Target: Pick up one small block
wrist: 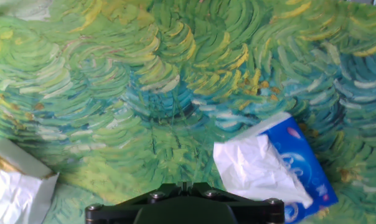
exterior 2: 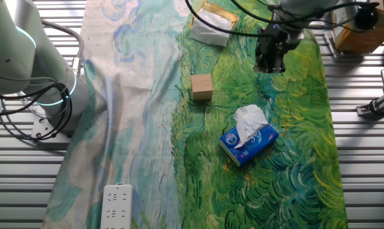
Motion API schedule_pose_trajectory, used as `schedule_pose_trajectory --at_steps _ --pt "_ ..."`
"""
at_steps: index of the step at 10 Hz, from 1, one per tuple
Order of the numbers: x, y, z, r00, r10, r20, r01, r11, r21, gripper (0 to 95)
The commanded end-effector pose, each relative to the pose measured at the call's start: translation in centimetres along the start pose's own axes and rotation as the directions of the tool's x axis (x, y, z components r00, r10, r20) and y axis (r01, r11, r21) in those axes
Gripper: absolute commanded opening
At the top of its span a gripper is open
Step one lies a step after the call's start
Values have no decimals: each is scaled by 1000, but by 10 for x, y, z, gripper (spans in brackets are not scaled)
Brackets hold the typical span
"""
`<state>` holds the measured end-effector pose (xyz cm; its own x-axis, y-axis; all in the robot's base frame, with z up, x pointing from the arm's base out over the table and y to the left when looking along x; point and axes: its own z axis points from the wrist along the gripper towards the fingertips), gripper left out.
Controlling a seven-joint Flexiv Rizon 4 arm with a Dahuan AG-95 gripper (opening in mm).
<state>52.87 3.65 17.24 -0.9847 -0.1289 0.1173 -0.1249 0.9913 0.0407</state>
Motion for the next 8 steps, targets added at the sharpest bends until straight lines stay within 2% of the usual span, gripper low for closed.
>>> schedule_pose_trajectory --at_steps 1,2,8 --pt "3 0 0 1000 20 -20 -21 999 -28 0" --pt "3 0 0 999 26 -25 -27 999 -37 0" --pt "3 0 0 999 31 -24 -32 999 -29 0"
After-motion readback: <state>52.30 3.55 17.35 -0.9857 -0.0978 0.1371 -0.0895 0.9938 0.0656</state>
